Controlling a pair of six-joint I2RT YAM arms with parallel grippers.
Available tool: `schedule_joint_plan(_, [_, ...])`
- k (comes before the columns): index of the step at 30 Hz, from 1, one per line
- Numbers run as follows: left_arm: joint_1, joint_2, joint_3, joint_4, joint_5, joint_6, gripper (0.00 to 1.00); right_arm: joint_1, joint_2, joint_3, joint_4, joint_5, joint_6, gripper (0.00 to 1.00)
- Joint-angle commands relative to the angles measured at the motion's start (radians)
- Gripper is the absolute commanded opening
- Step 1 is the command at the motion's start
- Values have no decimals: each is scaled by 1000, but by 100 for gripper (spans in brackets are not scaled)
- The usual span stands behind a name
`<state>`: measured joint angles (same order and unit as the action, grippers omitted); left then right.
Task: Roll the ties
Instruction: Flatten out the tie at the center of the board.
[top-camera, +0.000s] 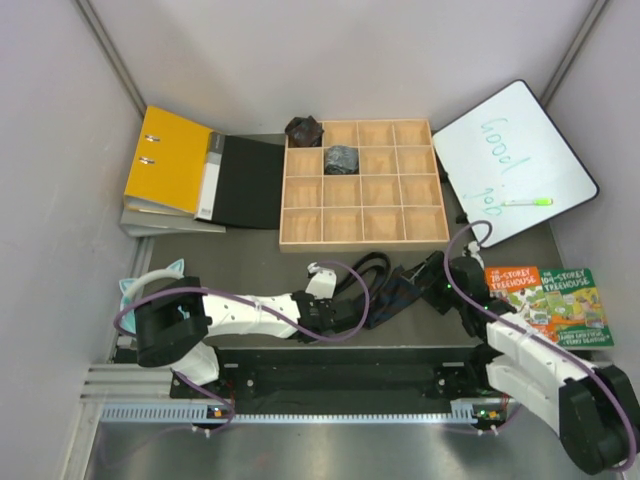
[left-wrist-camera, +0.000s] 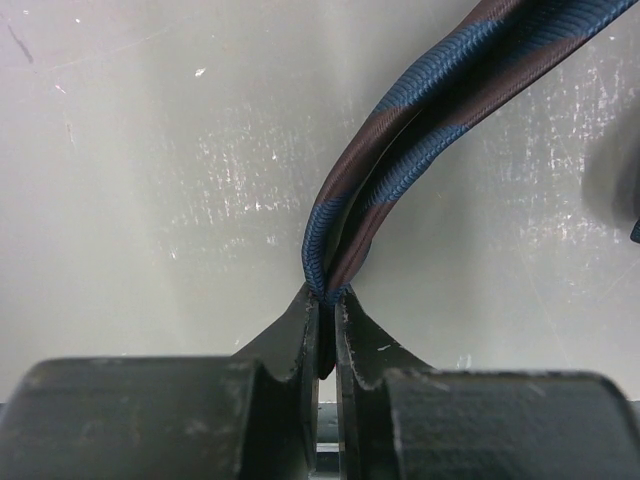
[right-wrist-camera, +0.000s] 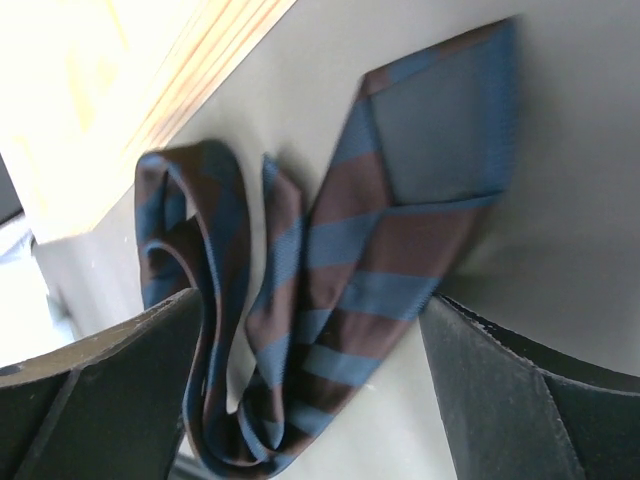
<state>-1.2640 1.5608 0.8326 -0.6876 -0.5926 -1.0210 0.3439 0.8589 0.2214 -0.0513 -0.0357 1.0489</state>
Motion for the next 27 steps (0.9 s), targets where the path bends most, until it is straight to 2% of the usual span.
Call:
schedule_joint_plan(1, [3, -30, 11, 0, -21, 4, 0, 69, 107, 18, 21, -18, 20, 88])
schedule_joint_plan(8, [5, -50, -1, -6, -21, -1, 0, 144, 241, 36, 96, -13, 69, 78])
schedule_joint_plan(14, [5, -62, -12, -6, -21, -2, 0, 158, 305, 24, 163, -13, 85, 55])
schedule_joint_plan(21, [5, -71, -33, -4, -24, -10, 0, 158, 445, 45, 260, -26, 85, 49])
schedule_joint_plan(23, [5, -73, -38, -3, -24, -11, 0, 158, 497, 58, 292, -39, 85, 41])
schedule_joint_plan(27, [5, -85, -36, -16, -27, -13, 0, 159, 531, 49, 330, -43, 99, 38])
